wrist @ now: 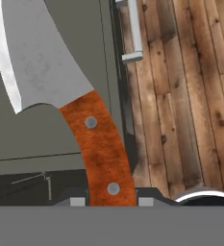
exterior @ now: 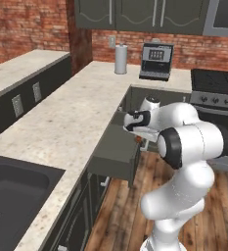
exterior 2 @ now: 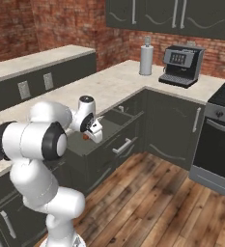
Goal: Pick up the metallic utensils from the counter and place them in the open drawer. Make sure not to pick up any wooden utensils.
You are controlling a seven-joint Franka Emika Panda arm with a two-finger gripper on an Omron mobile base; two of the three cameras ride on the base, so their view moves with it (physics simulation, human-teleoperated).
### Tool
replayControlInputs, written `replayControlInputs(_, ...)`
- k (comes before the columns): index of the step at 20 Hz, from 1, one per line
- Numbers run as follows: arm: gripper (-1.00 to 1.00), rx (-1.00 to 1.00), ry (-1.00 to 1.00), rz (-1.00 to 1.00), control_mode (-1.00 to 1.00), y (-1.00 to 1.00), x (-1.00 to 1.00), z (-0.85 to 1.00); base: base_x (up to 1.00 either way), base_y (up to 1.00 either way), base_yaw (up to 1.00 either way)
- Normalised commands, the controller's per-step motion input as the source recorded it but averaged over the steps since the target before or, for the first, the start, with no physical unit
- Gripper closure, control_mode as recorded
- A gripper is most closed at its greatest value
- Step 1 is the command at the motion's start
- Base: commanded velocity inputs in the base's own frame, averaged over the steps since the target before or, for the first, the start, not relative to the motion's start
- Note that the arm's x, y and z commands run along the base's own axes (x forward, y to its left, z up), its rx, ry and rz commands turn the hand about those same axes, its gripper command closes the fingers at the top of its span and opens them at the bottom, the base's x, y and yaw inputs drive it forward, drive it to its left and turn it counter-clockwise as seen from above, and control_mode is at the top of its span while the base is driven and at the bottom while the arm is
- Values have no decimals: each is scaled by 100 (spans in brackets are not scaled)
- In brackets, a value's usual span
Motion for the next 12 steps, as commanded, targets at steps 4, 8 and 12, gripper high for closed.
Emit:
replayControlInputs(4,100,0,3,0,-100,-27,74,-39,0,0,0)
replayControlInputs(8,100,0,0,0,-100,-6,82,-33,0,0,0)
replayControlInputs(12,100,0,2,0,-100,0,91,-34,0,0,0)
